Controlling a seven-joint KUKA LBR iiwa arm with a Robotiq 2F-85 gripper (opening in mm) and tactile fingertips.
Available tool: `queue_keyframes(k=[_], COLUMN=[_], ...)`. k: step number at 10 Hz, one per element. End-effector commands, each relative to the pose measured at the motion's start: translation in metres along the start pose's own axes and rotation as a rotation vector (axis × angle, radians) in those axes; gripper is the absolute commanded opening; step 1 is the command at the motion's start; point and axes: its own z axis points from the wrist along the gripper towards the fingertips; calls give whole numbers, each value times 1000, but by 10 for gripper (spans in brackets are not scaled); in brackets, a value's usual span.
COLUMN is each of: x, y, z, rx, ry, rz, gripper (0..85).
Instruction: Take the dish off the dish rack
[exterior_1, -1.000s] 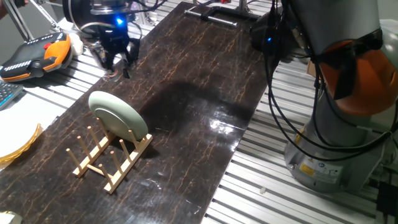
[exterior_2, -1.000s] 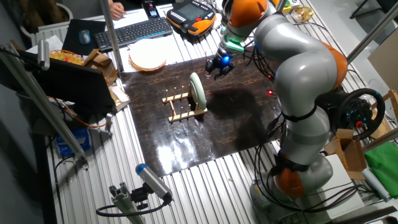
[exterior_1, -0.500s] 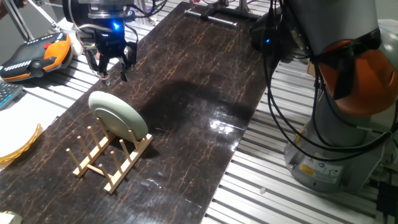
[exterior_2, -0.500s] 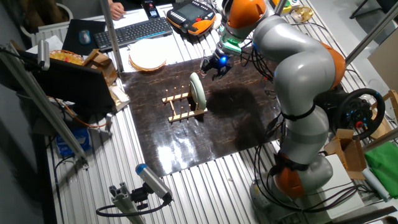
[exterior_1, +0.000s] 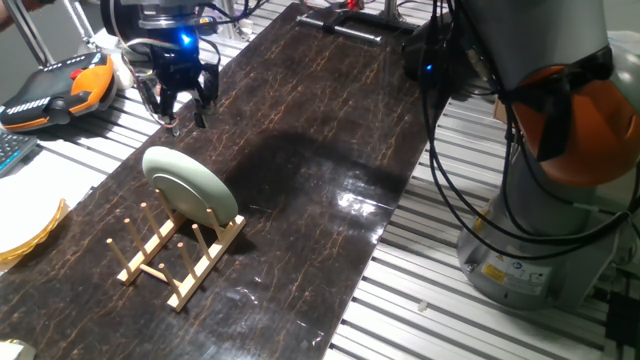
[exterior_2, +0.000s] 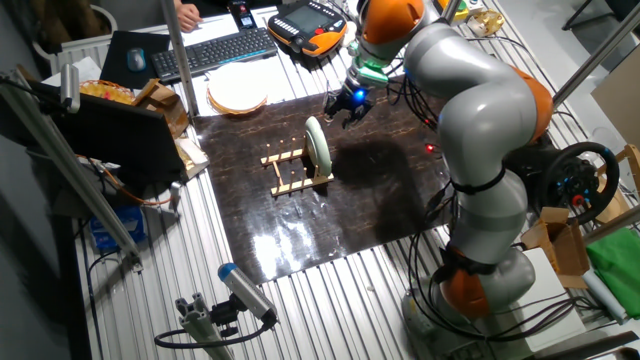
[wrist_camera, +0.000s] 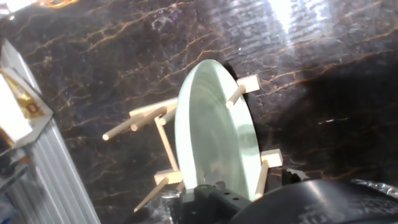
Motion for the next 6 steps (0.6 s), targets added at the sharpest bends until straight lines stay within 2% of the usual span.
queue_keyframes(k=[1,2,3,5,6], x=[0,0,0,-2,-3], y=[0,0,0,20,25], z=[0,0,0,2,4], rx=[-21,-37,-36,-39,-48], ry=[18,27,21,6,-2], rz=[-5,6,17,39,42], gripper=[520,513,513,520,520])
